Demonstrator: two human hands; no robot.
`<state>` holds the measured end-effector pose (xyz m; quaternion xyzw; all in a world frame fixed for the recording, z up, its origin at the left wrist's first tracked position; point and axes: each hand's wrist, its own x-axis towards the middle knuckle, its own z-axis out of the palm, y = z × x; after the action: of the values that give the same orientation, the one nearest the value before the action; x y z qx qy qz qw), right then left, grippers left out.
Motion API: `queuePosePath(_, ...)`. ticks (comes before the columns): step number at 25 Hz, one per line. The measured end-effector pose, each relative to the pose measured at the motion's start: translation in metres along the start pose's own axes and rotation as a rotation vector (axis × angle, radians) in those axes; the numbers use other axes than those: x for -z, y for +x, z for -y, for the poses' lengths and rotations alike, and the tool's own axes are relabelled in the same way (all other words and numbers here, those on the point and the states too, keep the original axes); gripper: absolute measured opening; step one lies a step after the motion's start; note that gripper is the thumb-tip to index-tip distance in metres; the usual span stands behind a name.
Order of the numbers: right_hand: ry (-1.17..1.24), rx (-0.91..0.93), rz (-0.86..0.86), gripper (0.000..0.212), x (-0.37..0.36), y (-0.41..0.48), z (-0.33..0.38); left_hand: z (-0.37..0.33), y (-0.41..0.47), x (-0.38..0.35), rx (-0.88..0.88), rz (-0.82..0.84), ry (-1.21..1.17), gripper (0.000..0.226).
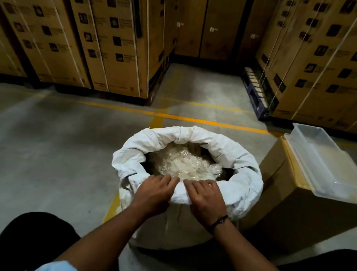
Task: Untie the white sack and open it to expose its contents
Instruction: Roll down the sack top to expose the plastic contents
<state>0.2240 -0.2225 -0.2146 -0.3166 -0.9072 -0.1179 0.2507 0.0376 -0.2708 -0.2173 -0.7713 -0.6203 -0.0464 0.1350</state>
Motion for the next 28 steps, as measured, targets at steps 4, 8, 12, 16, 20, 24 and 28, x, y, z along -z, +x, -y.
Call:
queuePosePath(4, 0.111, -0.157, 0.391, 0.101, 0.005, -0.005, 0.002, 0.004, -0.004, 0.0, 0.045, -0.233, 0.004, 0.043)
queuePosePath(8, -0.09, -0.101, 0.242, 0.067, -0.006, -0.003, -0.012, -0.019, -0.001, 0.017, 0.136, 0.036, -0.074, 0.052)
queuePosePath(12, -0.143, 0.169, -0.075, 0.032, -0.006, 0.004, -0.019, 0.01, 0.024, 0.048, 0.161, 0.665, -0.692, 0.07)
queuePosePath(16, -0.077, -0.045, 0.204, 0.057, 0.005, 0.012, 0.007, 0.019, 0.021, 0.034, 0.128, 0.391, -0.286, 0.041)
queuePosePath(20, 0.262, -0.23, 0.934, 0.119, 0.013, 0.021, -0.016, -0.025, 0.001, -0.008, 0.043, -0.019, 0.01, 0.025)
queuePosePath(24, 0.107, -0.226, 0.817, 0.078, 0.001, 0.004, -0.026, -0.05, -0.013, -0.007, 0.11, 0.166, -0.075, 0.059)
queuePosePath(28, -0.131, 0.001, 0.402, 0.035, -0.019, -0.017, -0.001, -0.02, 0.001, 0.002, 0.081, 0.444, -0.196, 0.087)
